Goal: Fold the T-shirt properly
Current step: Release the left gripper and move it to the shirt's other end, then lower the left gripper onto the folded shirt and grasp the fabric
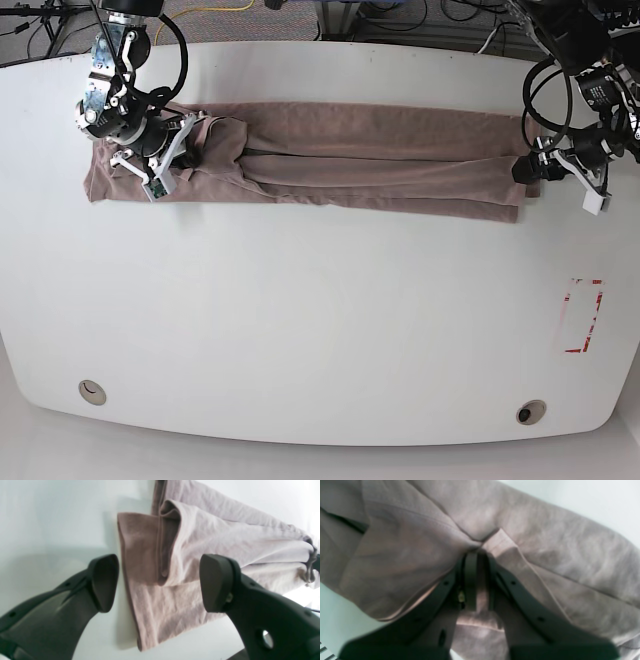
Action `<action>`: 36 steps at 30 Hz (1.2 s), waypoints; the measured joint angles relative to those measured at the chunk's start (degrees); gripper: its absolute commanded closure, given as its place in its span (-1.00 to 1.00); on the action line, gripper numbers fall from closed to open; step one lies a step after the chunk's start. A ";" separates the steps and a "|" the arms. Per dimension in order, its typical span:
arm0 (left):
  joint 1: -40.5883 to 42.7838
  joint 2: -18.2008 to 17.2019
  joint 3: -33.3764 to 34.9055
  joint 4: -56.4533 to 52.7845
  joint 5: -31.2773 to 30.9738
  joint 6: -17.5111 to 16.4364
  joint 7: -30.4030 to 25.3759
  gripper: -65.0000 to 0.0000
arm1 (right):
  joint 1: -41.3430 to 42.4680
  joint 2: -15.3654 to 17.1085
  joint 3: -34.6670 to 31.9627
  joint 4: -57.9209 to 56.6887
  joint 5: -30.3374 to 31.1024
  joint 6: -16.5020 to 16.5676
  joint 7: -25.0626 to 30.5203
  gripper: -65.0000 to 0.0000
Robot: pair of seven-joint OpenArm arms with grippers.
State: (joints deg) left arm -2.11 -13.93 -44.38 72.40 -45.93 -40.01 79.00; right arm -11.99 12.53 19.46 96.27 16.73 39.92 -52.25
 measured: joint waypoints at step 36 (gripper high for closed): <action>1.20 0.20 12.41 9.03 3.43 0.11 1.11 0.75 | 0.00 0.00 0.00 0.02 0.02 -0.02 -0.02 0.84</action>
State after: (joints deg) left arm -0.91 -13.74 -31.97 81.43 -42.50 -39.90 80.12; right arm -11.99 12.53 19.46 96.29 16.75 39.90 -52.27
